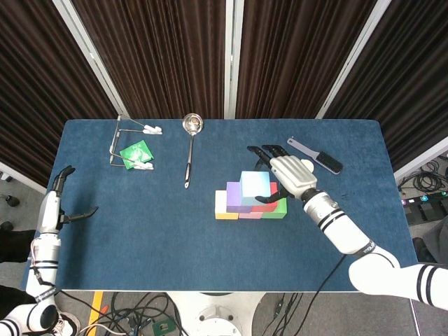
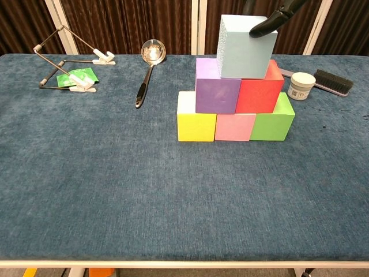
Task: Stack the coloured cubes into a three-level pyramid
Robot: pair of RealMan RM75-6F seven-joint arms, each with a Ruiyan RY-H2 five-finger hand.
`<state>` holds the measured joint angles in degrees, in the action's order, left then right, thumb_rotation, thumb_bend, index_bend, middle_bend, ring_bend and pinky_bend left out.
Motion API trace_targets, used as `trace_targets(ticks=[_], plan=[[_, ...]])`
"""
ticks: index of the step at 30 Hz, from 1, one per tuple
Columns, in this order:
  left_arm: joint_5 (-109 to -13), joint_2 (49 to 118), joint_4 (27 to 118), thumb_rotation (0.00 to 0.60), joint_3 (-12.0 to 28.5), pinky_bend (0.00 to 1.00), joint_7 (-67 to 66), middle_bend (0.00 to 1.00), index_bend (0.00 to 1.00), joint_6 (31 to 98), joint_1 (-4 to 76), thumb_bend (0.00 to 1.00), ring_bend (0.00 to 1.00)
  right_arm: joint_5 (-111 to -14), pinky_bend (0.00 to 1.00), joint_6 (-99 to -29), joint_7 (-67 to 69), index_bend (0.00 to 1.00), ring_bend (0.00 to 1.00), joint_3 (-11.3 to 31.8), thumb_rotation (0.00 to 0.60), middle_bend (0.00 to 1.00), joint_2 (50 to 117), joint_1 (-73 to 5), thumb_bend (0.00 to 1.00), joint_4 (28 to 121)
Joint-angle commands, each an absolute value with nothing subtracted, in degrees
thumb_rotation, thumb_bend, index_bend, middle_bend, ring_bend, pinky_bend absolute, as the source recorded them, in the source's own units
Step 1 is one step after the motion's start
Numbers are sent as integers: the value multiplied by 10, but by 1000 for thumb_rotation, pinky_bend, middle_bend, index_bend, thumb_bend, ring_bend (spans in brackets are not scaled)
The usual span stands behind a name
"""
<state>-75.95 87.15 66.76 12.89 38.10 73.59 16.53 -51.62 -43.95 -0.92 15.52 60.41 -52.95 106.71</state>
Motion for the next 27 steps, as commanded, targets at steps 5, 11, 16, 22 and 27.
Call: trace_targets(ticks=[5,11,16,22,27], plan=[[-761,870,669,600,130,108,381,92,65,737,166,23,13,-517,0,-437,-8,0,0,155,600,363,602,-530,101,1068],[-761,870,671,600,129,108,379,92,65,737,166,24,13,-518,0,-430,-3,0,0,154,600,239,599,-528,101,1069],[-760,869,670,600,130,107,380,93,65,736,166,23,13,-522,0,-421,3,0,0,154,600,123,594,-528,86,1069],[-761,867,672,600,131,107,382,92,65,739,165,23,13,-533,0,-424,21,0,0,161,600,73,589,-521,50,1074],[-770,854,685,600,134,108,383,92,65,750,165,24,13,-563,0,-442,48,0,0,169,600,28,563,-495,19,1095]])
